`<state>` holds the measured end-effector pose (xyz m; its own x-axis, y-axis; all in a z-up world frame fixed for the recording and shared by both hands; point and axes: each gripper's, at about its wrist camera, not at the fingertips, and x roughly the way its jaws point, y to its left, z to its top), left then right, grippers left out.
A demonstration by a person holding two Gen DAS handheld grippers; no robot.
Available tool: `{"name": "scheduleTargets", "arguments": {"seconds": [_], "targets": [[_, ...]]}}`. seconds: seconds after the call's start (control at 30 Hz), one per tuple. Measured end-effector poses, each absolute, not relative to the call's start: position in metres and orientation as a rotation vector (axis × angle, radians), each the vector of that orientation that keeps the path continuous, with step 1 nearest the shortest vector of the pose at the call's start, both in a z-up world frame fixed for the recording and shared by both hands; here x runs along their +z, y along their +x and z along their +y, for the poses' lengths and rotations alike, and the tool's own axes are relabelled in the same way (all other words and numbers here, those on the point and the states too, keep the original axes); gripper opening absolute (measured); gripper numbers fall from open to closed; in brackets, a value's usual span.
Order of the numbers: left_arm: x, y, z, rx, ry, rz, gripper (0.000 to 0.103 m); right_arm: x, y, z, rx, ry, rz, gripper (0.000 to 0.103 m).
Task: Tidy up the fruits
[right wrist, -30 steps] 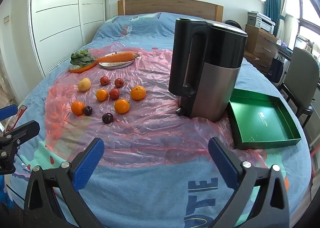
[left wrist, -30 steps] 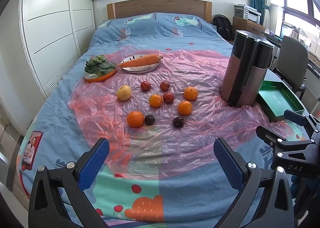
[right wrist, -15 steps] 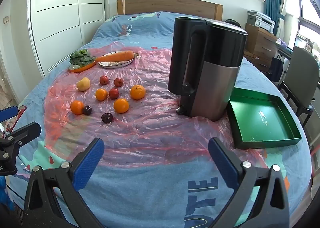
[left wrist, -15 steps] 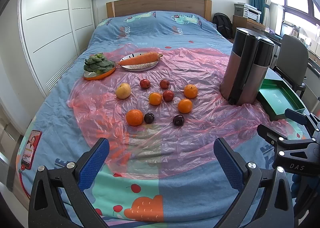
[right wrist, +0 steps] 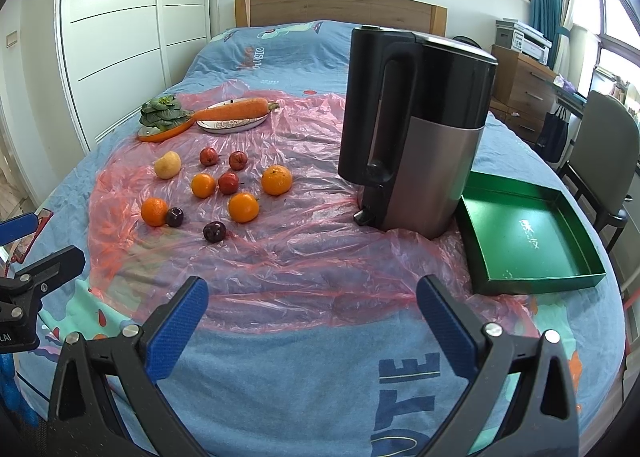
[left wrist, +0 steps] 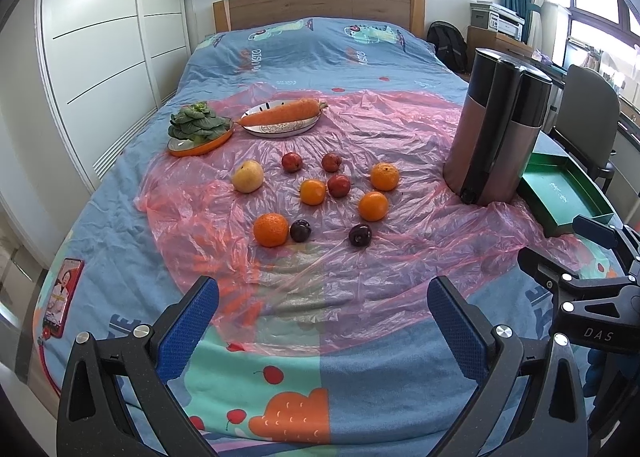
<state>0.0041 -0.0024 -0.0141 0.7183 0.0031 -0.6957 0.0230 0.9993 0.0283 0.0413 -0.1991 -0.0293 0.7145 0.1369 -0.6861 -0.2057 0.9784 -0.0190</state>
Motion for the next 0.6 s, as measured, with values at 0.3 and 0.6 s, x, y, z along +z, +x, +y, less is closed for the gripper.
{"name": "scheduleTargets", "arguments": {"seconds": [0.3,0.6], "targets": [[-0.015,0.008,-0.001,-0.012,0.027,0.79,0.102,-0.036,0.042,-0.198,0.191,-0.088,0.755,0.103],[-0.014,0.013,0.0,-0.021,0.027,0.807,0.102,-0.04,0.043,-0.198,0.196,-0.084,0.759,0.103]]}}
